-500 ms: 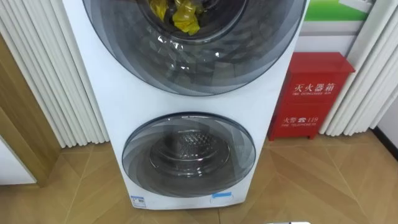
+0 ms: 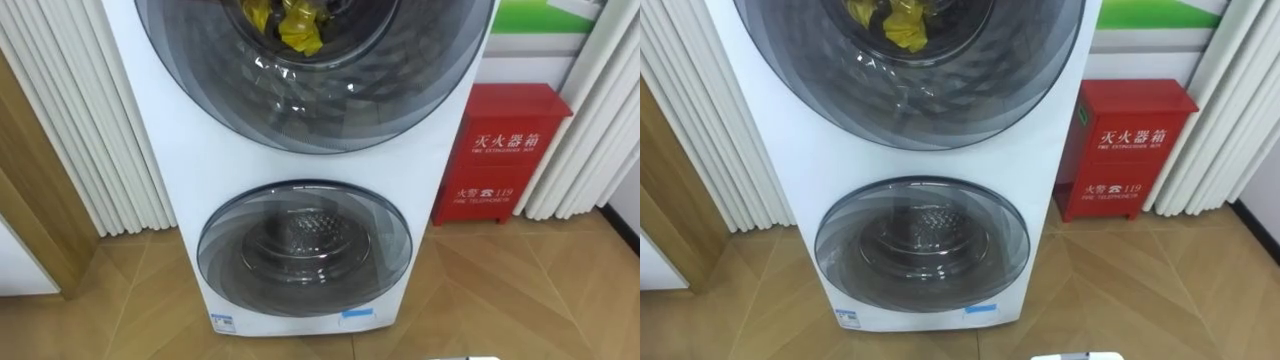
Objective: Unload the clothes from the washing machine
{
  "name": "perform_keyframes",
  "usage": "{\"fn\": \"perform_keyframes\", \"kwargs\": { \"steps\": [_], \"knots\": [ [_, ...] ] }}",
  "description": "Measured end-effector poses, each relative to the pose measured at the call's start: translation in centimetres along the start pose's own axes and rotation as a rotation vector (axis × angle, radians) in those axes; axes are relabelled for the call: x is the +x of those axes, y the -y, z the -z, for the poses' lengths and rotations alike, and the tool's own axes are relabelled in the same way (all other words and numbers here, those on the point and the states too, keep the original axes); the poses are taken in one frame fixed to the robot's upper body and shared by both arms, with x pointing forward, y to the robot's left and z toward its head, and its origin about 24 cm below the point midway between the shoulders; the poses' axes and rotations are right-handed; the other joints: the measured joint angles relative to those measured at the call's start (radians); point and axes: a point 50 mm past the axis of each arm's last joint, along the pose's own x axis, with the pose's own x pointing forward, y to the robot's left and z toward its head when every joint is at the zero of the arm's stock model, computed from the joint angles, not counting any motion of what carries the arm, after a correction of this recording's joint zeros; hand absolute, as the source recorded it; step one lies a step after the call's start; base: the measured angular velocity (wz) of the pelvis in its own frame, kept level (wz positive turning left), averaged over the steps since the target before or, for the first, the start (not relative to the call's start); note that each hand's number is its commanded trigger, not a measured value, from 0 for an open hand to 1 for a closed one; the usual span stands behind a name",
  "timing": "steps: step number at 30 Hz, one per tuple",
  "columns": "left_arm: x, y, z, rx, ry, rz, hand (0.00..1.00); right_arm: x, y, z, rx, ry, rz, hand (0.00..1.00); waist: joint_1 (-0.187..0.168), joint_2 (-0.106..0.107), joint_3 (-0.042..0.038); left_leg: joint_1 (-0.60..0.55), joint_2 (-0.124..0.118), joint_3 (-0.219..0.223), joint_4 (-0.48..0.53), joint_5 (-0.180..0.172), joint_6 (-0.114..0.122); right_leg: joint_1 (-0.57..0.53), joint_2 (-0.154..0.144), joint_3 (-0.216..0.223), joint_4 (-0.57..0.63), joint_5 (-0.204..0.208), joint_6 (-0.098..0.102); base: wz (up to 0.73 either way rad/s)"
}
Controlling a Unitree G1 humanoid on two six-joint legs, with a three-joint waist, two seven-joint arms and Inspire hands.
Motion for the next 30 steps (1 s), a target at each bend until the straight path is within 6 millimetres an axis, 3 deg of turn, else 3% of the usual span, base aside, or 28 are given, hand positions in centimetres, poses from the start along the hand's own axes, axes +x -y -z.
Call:
{"fn": "perform_keyframes", "kwargs": {
  "steps": [4,7,9,13,14,20,23,30],
  "knots": [
    [0.0,0.0,0.1,-0.002,-0.005,0.003,0.00,0.0,0.2,0.1,0.046,-0.002,0.012,0.00,0.001,-0.002,-0.0009,0.004,0.000,0.000,0.000,0.000,0.000,0.005,-0.001,-0.002,0.003,0.000,0.000,0.00],
    [0.0,-0.1,0.3,-0.002,-0.007,0.001,0.00,0.1,0.2,-1.2,0.056,0.042,0.018,0.00,-0.001,-0.009,0.0006,0.004,0.000,0.000,0.002,0.000,0.000,0.006,-0.002,-0.002,0.003,0.000,0.000,0.00],
    [0.0,-0.4,0.3,0.002,-0.003,-0.004,0.00,0.2,0.2,-3.4,0.079,0.122,0.015,0.00,0.000,-0.016,0.0043,0.003,0.000,0.001,0.005,0.000,0.000,0.004,-0.001,0.001,0.004,0.000,0.000,-0.02],
    [0.3,-1.6,0.6,0.014,-0.002,-0.031,0.00,-0.8,0.6,-11.9,0.132,0.411,0.020,0.00,0.003,-0.028,0.0043,0.002,0.000,0.001,0.010,0.000,0.000,0.005,-0.001,-0.001,0.005,0.000,0.000,0.00],
    [0.4,-1.8,0.6,0.004,-0.005,-0.040,0.00,-1.5,0.7,-14.5,0.135,0.498,0.023,0.00,0.010,-0.028,0.0041,0.002,0.000,0.001,0.010,0.000,0.000,0.005,-0.001,-0.001,0.006,0.000,0.000,0.00],
    [0.5,-2.9,0.8,0.008,-0.017,-0.071,0.00,-6.3,0.0,-24.5,0.121,0.866,-0.006,0.00,0.032,-0.040,0.0067,0.001,0.001,-0.001,0.012,0.000,0.000,0.002,-0.002,-0.026,0.019,0.000,0.000,0.03],
    [0.7,-3.2,0.7,0.054,-0.027,-0.077,0.00,-8.5,-0.8,-28.1,0.096,0.982,-0.004,0.00,0.044,-0.051,0.0103,-0.005,0.001,-0.001,0.012,0.000,0.000,0.002,-0.003,-0.039,0.021,0.000,0.000,0.03],
    [0.6,-3.3,1.0,0.123,-0.061,-0.072,0.00,-13.1,-2.0,-32.5,0.101,1.189,-0.046,0.00,0.072,-0.051,0.0022,-0.015,0.003,-0.003,0.015,0.000,0.000,0.001,-0.005,-0.071,0.022,0.001,0.000,0.09]
  ]
}}
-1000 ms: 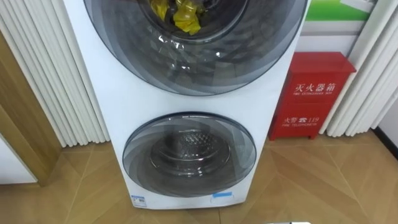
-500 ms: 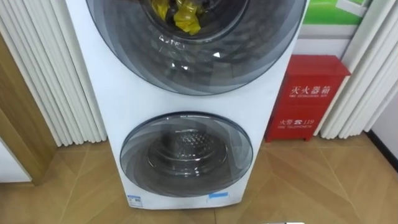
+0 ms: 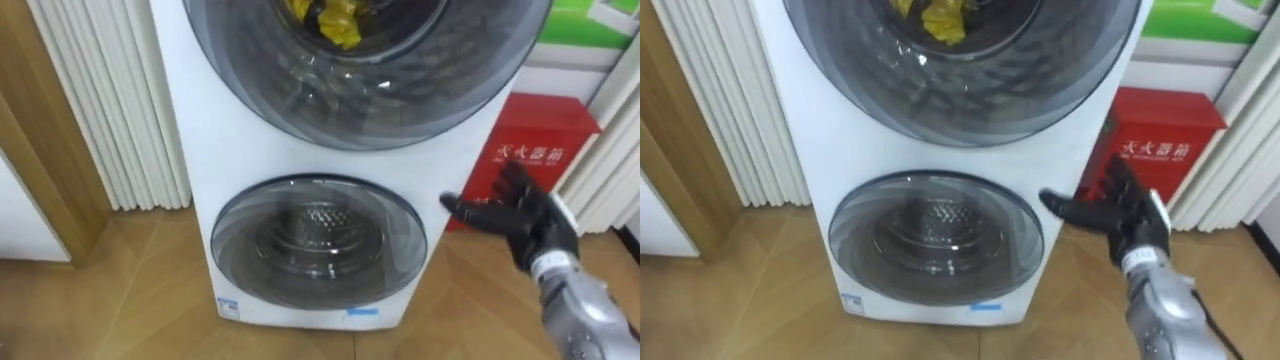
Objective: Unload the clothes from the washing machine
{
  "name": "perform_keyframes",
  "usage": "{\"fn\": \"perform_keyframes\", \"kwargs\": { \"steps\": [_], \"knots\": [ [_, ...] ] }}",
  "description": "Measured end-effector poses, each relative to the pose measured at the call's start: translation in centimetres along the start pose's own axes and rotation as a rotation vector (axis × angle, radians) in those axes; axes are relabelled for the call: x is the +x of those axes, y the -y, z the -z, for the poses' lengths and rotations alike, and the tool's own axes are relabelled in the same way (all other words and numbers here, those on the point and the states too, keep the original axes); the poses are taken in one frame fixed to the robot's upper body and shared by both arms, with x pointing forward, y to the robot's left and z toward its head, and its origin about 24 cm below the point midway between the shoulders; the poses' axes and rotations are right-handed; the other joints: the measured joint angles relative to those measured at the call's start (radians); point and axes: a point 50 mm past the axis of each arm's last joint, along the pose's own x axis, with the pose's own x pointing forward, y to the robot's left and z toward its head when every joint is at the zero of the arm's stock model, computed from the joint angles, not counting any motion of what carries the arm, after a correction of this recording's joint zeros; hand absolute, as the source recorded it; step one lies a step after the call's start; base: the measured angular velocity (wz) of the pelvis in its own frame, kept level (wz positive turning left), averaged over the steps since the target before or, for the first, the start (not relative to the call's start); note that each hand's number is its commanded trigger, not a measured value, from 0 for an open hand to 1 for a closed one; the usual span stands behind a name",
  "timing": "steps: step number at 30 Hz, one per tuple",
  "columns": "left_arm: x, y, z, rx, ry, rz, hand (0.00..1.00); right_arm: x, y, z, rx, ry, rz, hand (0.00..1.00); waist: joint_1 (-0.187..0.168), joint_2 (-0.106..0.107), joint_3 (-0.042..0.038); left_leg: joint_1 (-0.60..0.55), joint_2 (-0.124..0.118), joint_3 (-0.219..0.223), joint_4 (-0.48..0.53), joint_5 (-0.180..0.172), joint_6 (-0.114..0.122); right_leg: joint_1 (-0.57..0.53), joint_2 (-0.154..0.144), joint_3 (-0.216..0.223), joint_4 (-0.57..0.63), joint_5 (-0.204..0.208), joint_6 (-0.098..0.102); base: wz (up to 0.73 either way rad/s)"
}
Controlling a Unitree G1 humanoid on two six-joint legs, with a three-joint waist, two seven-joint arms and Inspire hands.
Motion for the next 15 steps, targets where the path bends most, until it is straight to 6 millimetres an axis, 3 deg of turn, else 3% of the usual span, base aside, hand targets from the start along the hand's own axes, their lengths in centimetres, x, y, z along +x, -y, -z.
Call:
{"fn": "perform_keyframes", "kwargs": {
  "steps": [2,9,15],
  "knots": [
    [0.0,0.0,0.1,0.006,0.003,0.006,0.00,0.3,0.2,-1.2,-0.013,0.034,0.007,0.00,0.006,0.002,-0.0038,0.000,0.000,-0.014,-0.001,0.000,0.000,0.007,-0.001,-0.016,0.001,0.000,0.000,0.18],
    [-0.1,0.0,1.1,0.026,-0.052,0.031,0.00,2.0,-0.4,-5.2,-0.002,0.126,0.008,0.00,0.005,-0.003,-0.0048,0.004,0.000,-0.033,-0.001,0.000,0.000,0.018,0.000,-0.035,0.001,0.000,0.000,0.09],
    [-0.1,-0.2,0.8,0.023,-0.048,0.046,0.00,2.9,-0.6,-7.8,-0.021,0.180,0.012,0.00,0.025,-0.027,-0.0019,0.001,0.000,-0.040,-0.001,0.000,0.000,0.019,0.001,-0.042,-0.002,0.000,0.000,0.02]
  ]
}}
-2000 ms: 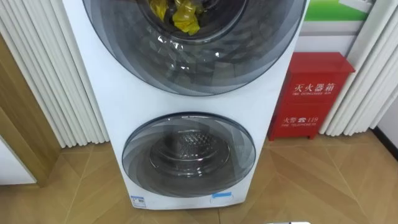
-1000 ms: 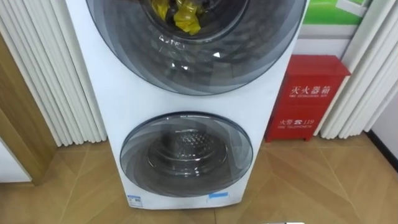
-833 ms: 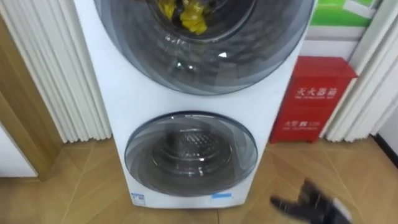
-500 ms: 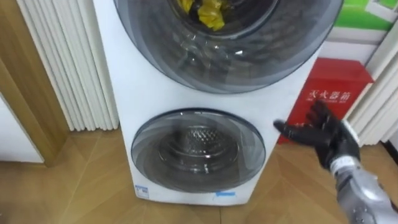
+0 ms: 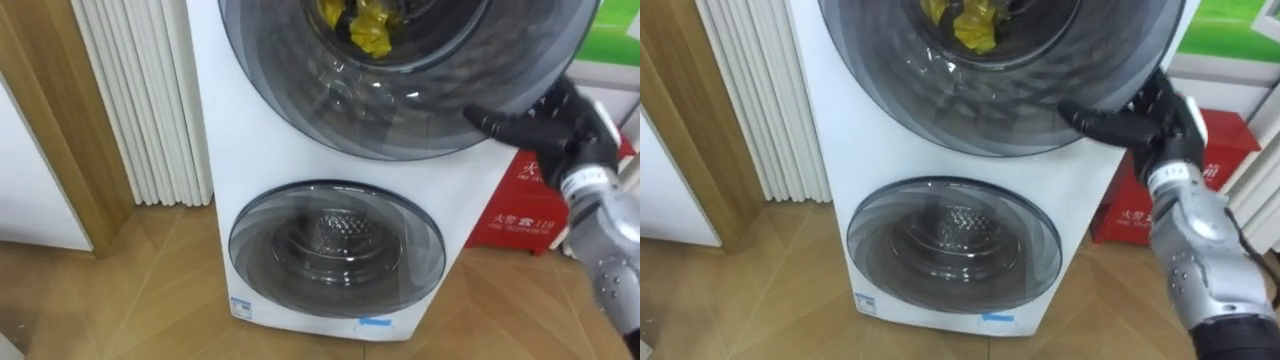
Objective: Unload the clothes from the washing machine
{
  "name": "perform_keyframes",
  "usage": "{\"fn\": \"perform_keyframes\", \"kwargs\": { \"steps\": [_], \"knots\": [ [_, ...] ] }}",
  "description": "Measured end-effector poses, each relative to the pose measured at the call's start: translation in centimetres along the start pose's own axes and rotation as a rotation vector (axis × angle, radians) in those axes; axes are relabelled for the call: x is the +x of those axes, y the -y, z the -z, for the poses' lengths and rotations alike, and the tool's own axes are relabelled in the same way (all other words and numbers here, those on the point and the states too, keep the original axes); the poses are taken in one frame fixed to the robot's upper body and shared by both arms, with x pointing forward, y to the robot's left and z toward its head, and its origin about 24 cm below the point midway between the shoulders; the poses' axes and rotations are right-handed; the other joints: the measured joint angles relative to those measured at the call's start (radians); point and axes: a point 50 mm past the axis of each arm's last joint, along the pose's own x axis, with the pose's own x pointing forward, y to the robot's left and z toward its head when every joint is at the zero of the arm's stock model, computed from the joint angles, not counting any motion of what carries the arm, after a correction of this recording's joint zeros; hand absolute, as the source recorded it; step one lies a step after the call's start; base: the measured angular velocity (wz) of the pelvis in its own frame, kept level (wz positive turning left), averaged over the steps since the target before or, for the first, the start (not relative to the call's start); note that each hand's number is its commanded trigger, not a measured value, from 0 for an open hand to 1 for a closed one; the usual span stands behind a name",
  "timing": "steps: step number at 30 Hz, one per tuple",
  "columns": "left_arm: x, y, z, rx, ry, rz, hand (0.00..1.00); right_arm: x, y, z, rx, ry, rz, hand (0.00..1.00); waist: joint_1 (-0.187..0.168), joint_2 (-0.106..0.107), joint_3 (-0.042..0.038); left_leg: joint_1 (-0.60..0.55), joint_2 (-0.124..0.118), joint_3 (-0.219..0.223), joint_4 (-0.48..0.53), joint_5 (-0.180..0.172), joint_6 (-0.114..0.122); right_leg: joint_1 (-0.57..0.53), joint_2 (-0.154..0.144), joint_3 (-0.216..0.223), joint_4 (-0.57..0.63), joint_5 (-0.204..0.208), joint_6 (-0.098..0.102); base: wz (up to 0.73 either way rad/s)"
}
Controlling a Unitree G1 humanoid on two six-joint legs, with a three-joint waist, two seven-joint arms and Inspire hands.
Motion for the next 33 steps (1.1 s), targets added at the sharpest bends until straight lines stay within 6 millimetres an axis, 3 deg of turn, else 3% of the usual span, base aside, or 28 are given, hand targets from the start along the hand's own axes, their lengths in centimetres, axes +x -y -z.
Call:
{"fn": "perform_keyframes", "kwargs": {
  "steps": [4,19,27,30,33],
  "knots": [
    [0.0,-0.1,-0.1,-0.001,0.002,0.007,0.00,0.3,0.3,-0.1,-0.003,-0.008,0.010,0.00,-0.003,-0.001,-0.0003,-0.003,-0.002,-0.013,0.000,0.000,0.000,0.000,-0.003,-0.021,0.000,0.000,0.000,0.06],
    [0.0,-0.7,-0.1,0.037,0.009,0.012,0.00,1.0,0.9,-0.4,-0.023,-0.035,-0.028,0.00,0.003,0.005,-0.0023,-0.008,-0.003,-0.016,0.002,0.000,0.000,-0.006,-0.005,-0.027,0.000,0.000,0.000,0.00],
    [0.1,-0.9,-0.5,0.046,0.020,0.005,0.00,1.5,-0.4,-2.4,-0.038,0.040,-0.022,0.00,0.004,0.007,-0.0038,-0.018,-0.003,-0.012,0.002,0.001,0.000,-0.022,-0.004,-0.020,0.002,0.000,0.000,-0.07],
    [0.2,-1.0,-0.3,0.052,0.013,0.006,0.00,0.9,-1.5,-3.7,-0.060,0.105,-0.047,0.00,-0.002,0.007,-0.0038,-0.016,-0.001,-0.008,0.000,0.001,0.000,-0.025,-0.002,-0.020,0.001,0.000,0.000,-0.18],
    [0.2,-1.1,-0.2,0.054,0.013,0.005,0.00,-1.1,-2.5,-3.7,-0.079,0.156,-0.099,0.00,0.003,0.008,-0.0038,-0.007,0.003,0.005,-0.001,0.000,0.000,-0.030,0.002,0.003,0.002,0.000,0.000,-0.30]
  ]
}}
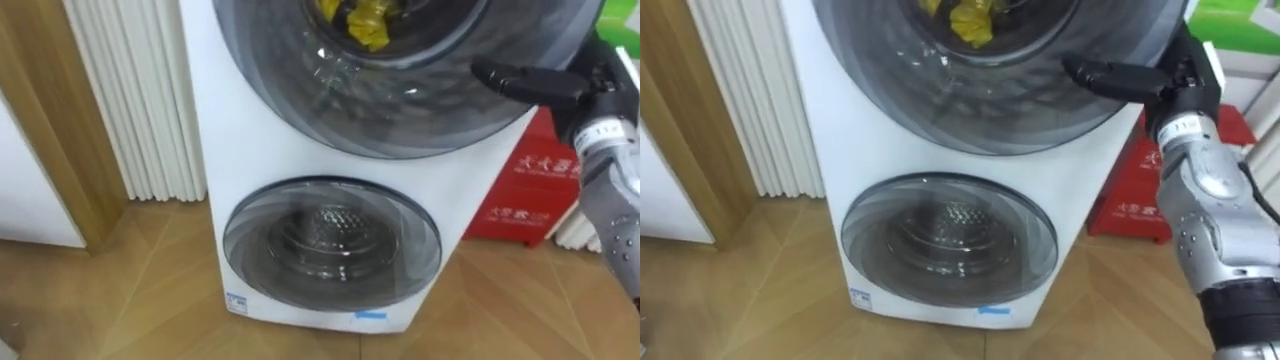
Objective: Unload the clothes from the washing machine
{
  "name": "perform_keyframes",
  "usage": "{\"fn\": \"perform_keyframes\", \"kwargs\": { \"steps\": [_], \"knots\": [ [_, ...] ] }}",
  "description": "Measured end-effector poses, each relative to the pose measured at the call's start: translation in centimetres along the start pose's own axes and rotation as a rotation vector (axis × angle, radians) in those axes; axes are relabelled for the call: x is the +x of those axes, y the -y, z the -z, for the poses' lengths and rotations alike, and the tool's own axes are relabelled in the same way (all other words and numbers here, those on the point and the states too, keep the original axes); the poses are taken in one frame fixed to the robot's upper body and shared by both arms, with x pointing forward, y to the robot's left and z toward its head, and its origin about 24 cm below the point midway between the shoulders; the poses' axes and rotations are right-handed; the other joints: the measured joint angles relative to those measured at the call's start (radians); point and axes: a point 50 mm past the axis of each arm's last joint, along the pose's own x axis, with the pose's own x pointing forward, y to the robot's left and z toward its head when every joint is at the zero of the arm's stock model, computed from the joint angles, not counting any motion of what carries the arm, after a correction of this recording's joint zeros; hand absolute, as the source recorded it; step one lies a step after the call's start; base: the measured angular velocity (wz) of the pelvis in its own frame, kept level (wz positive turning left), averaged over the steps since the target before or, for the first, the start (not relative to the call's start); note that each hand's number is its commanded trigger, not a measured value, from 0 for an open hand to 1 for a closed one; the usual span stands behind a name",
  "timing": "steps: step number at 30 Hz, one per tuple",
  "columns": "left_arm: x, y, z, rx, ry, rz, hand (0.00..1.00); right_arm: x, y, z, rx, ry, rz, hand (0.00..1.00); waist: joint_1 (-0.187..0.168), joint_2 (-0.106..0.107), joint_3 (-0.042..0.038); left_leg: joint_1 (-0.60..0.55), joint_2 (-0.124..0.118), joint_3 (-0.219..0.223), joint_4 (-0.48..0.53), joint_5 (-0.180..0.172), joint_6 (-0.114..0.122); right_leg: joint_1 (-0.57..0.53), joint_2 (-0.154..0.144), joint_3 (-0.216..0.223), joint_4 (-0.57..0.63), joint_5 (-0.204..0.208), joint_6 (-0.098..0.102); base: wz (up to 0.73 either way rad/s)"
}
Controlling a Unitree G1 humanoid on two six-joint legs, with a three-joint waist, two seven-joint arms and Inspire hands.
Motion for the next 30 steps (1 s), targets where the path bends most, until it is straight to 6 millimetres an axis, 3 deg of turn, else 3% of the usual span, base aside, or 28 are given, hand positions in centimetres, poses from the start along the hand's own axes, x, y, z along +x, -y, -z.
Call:
{"fn": "perform_keyframes", "kwargs": {
  "steps": [5,9,12,13,16,17,18,19,20,21,22,24,25,30],
  "knots": [
    [0.1,-0.1,-0.3,-0.004,0.013,-0.001,0.00,-3.5,-3.3,-0.7,-0.020,0.088,-0.133,0.00,-0.001,0.010,-0.0019,0.008,0.003,0.004,0.000,0.000,0.000,-0.016,0.001,0.004,0.001,0.000,-0.001,-0.46],
    [0.2,0.2,-2.1,0.053,0.079,0.011,0.00,-6.0,-4.5,0.6,-0.002,0.090,-0.173,0.00,-0.005,0.034,0.0004,0.052,0.009,0.012,-0.008,0.000,0.000,-0.005,0.004,0.007,0.037,0.000,-0.001,-0.14],
    [0.2,0.6,-1.7,0.069,0.075,0.020,0.00,-7.7,-5.7,1.2,0.033,0.090,-0.215,0.00,-0.013,0.037,0.0008,0.069,0.008,0.025,-0.016,0.000,0.000,0.004,0.002,0.006,0.030,0.001,-0.001,-0.21],
    [0.1,0.8,-1.5,0.077,0.069,0.025,0.00,-8.6,-5.8,2.1,0.037,0.061,-0.236,0.00,-0.031,0.038,0.0015,0.073,0.008,0.026,-0.009,0.000,0.000,0.014,0.000,0.006,0.032,0.001,-0.001,0.12],
    [0.0,1.1,-1.5,0.079,0.075,0.018,0.00,-11.1,-6.5,4.9,0.036,-0.075,-0.303,0.00,-0.032,0.047,0.0022,0.086,0.019,0.025,-0.016,0.000,0.000,0.001,0.010,0.003,0.064,0.001,-0.001,-0.01],
    [0.0,1.4,-1.6,0.093,0.079,0.024,0.00,-12.0,-7.1,5.9,0.034,-0.124,-0.347,0.00,-0.035,0.057,0.0047,0.097,0.038,0.005,-0.017,0.001,0.000,-0.026,0.019,-0.005,0.122,0.000,-0.001,-0.25],
    [-0.1,1.6,-1.7,0.098,0.083,0.030,0.00,-12.4,-7.4,6.4,0.027,-0.149,-0.369,0.00,-0.040,0.080,0.0186,0.107,0.056,-0.030,-0.019,0.001,0.000,-0.066,0.038,-0.012,0.170,-0.017,-0.004,-0.46],
    [-0.1,1.6,-1.0,0.092,0.069,0.029,0.00,-13.3,-8.6,7.5,0.018,-0.199,-0.435,0.00,-0.043,0.101,0.0122,0.100,0.097,-0.075,-0.015,-0.001,-0.004,-0.123,0.106,0.022,0.075,-0.015,-0.048,-0.65],
    [0.0,1.0,-0.3,0.080,0.045,0.015,0.00,-13.9,-10.1,7.7,0.020,-0.210,-0.511,0.00,-0.050,0.071,0.0092,0.058,0.096,-0.038,0.019,-0.016,-0.040,-0.170,0.118,0.008,-0.083,0.131,-0.083,-0.55],
    [-0.1,1.1,0.2,0.084,0.029,0.022,0.00,-14.1,-10.4,7.7,0.020,-0.213,-0.537,0.00,-0.062,0.061,0.0146,0.059,0.087,-0.019,0.032,-0.039,-0.071,-0.196,0.092,-0.030,-0.059,0.200,-0.103,0.00],
    [-0.1,1.8,-0.2,0.083,0.026,0.045,0.00,-14.6,-10.2,8.6,0.008,-0.259,-0.542,0.00,-0.085,0.086,0.0079,0.069,0.111,-0.008,0.036,-0.072,-0.091,-0.200,0.101,-0.062,0.003,0.170,-0.095,0.46],
    [-0.1,1.9,-1.3,0.103,0.079,0.045,0.00,-14.7,-9.6,9.1,-0.015,-0.297,-0.535,0.00,-0.085,0.082,0.0088,0.073,0.112,0.028,-0.026,-0.054,-0.078,-0.189,0.097,-0.048,0.014,0.170,-0.094,0.52],
    [-0.1,2.0,-1.9,0.121,0.103,0.046,0.00,-14.4,-9.5,8.9,-0.021,-0.287,-0.545,0.00,-0.078,0.082,0.0077,0.067,0.109,0.048,-0.041,-0.044,-0.062,-0.185,0.100,-0.049,0.012,0.161,-0.080,0.34],
    [-0.2,2.2,-1.6,0.129,0.098,0.055,0.00,-14.4,-10.3,8.4,0.001,-0.260,-0.633,0.00,-0.051,0.067,-0.0009,0.063,0.086,0.055,-0.035,-0.047,-0.044,-0.180,0.086,-0.050,0.012,0.156,-0.072,0.07]
  ]
}}
